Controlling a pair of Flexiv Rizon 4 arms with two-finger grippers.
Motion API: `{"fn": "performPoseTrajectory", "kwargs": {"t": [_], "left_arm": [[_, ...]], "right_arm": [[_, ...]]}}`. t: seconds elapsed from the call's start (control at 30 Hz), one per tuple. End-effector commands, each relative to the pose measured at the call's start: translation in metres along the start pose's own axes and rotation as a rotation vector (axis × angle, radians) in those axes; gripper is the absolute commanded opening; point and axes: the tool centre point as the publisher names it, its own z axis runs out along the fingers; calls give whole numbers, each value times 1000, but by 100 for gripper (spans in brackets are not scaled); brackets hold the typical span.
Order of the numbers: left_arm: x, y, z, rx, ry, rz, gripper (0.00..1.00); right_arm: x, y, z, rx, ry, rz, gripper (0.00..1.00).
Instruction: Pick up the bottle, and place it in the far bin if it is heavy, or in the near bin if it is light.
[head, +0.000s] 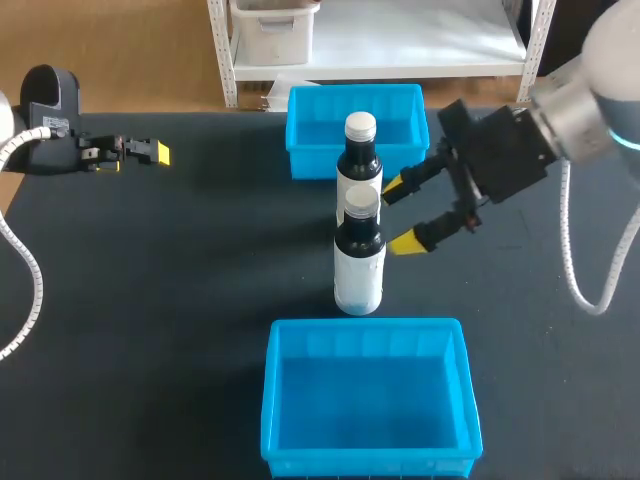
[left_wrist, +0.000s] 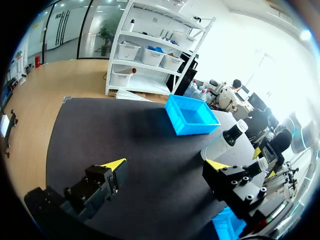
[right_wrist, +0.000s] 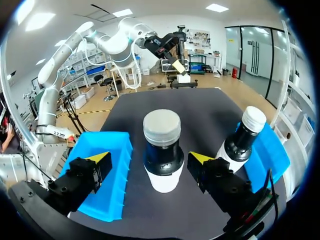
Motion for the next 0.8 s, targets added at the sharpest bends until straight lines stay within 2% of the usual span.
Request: {"fn": "performPoseTrajectory", "kwargs": {"t": [0.03,0.43,0.8], "left_arm": [[0,0,0,0,0,0,100],[0,0,0,0,0,0,100],[0,0,0,0,0,0,100]], "right_arm": [[-4,1,13,8,8,11,100],[-11,-6,33,29,10,33,100],[-9,-14,42,35,11,43,100]]}}
